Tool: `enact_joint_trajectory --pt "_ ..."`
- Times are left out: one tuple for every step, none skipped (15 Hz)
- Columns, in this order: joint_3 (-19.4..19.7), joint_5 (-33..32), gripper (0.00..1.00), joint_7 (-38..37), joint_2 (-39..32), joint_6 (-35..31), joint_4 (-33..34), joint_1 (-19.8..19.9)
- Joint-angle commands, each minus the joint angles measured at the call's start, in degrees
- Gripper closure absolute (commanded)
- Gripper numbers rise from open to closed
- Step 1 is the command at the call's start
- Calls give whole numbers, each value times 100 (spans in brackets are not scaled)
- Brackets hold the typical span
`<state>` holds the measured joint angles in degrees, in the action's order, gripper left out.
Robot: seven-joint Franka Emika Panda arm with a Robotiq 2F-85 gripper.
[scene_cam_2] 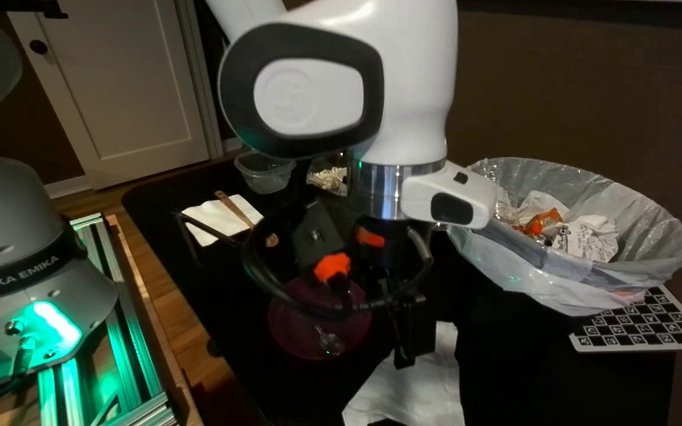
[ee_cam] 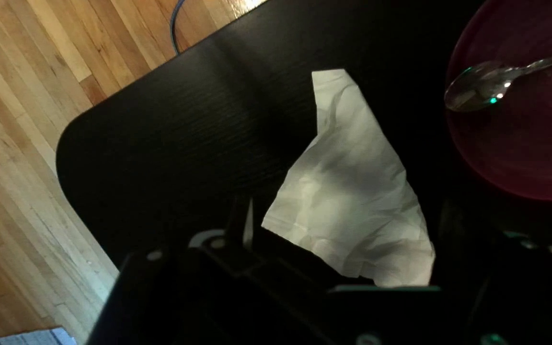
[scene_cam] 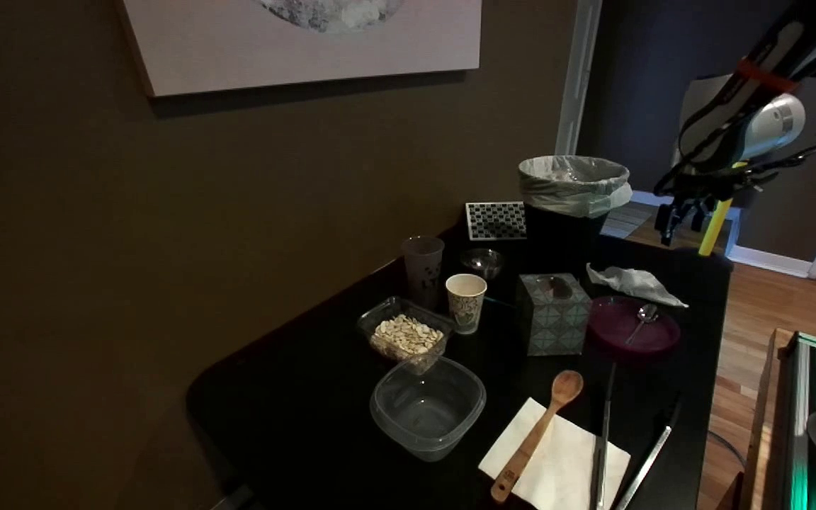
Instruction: Use the tissue to wipe the plate then put it in the rubbish bin
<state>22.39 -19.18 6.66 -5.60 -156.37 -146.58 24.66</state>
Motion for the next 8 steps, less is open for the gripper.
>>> enact_joint_trajectory --pt "-96 480 0 190 -1139 -686 471 -51" --pt "-171 642 0 222 -1365 -788 599 -30" --pt "-303 860 0 345 -1543 -814 730 33" --pt "-407 1022 0 392 -1728 -847 884 74" --pt "-529 1204 0 452 -1898 -849 1037 135" --pt "-678 1385 0 531 -2046 -811 1197 213" --pt "-755 1482 0 554 -2160 -754 1333 240" --pt "-843 1584 0 579 -2299 -774 1463 285"
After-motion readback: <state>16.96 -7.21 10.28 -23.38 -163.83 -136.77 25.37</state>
